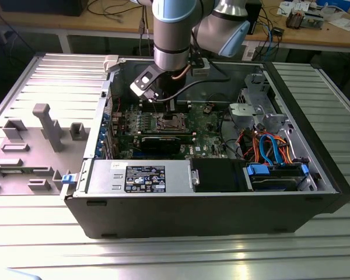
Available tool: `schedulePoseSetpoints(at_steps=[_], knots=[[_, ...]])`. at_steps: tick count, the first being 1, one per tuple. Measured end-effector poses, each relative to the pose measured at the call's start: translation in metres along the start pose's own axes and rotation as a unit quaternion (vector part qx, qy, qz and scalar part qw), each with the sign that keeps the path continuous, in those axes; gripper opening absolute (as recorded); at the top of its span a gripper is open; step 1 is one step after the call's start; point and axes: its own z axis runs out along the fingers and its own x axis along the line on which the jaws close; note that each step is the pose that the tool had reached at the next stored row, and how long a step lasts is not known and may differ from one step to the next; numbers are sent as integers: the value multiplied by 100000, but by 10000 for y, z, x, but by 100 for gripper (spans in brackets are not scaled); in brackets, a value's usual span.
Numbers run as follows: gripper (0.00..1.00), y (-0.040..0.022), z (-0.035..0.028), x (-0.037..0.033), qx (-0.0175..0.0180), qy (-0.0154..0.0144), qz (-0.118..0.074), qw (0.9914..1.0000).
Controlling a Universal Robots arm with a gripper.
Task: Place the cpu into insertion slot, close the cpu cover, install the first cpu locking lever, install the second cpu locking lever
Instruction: 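Close the cpu cover, then install the first cpu locking lever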
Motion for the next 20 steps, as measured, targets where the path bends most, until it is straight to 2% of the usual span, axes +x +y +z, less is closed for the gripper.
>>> schedulePoseSetpoints(at_steps=[2,7,16,20], knots=[[11,35,1,-3,0,-4,-1,100000],[11,54,1,-5,-3,-2,8,100000],[11,59,-2,-5,-6,6,9,100000],[11,60,-41,-3,0,14,-37,100000]])
